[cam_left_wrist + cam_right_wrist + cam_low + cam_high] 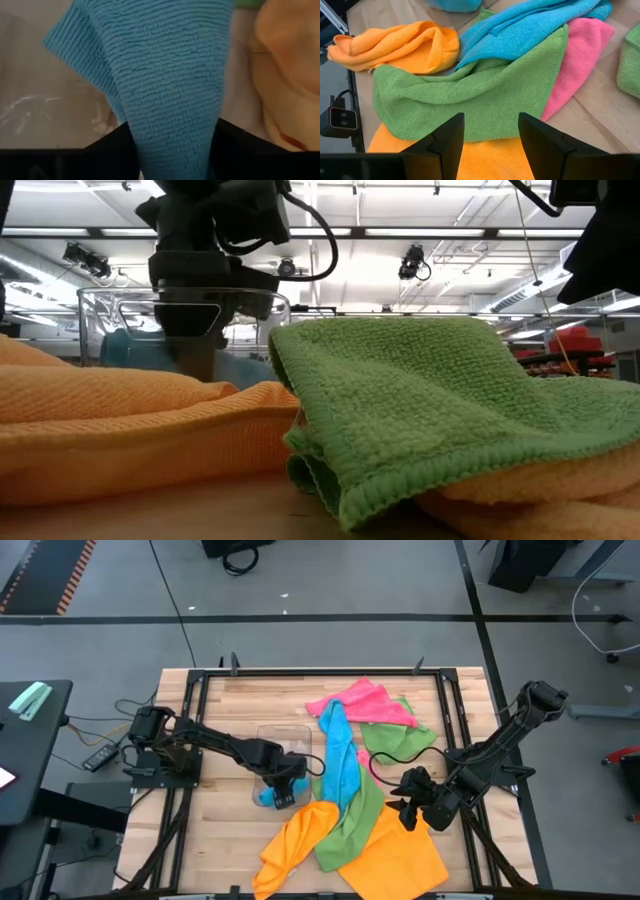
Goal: Fold microfiber towels
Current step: Put the left blue towel into the transparent bin
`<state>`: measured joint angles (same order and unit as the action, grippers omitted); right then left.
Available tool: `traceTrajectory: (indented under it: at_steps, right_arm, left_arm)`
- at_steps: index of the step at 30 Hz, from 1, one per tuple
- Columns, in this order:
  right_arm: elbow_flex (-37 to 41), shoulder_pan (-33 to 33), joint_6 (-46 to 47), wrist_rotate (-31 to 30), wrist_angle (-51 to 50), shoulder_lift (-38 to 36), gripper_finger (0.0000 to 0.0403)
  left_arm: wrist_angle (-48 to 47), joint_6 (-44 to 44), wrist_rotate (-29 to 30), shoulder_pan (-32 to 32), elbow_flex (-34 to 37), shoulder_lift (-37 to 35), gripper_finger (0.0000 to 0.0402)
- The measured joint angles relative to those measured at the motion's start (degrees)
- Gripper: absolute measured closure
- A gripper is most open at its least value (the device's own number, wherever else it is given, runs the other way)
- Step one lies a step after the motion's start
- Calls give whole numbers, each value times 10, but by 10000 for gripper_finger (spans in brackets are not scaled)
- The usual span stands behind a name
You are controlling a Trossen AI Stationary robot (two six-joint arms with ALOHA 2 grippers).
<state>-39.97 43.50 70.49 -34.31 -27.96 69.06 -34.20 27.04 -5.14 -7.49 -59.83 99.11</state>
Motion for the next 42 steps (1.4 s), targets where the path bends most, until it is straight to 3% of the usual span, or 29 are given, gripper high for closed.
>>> traceTrajectory:
  at_steps: [6,12,16,19,23,29,38,42]
  right_arm:
    - [0,0,0,1,1,0,207]
    - [0,0,0,3,5,0,207]
    - [0,0,0,3,5,0,207]
    - [0,0,0,3,5,0,207]
    - [0,0,0,3,5,0,207]
    - [0,0,5,3,5,0,207]
    - [0,0,6,3,5,0,207]
    - [0,0,4,3,5,0,207]
  left_arm:
    - [-11,-56,-57,24,-32,0,307]
    - [-119,-169,-67,63,-101,0,376]
    - [-191,-255,-54,91,-150,-1,377]
    - [-219,-320,-12,103,-179,-1,358]
    - [-236,-386,67,114,-191,-1,345]
    - [-242,-436,206,121,-192,-1,367]
    - [-194,-373,255,85,-133,4,354]
    - [-179,-328,247,58,-120,4,360]
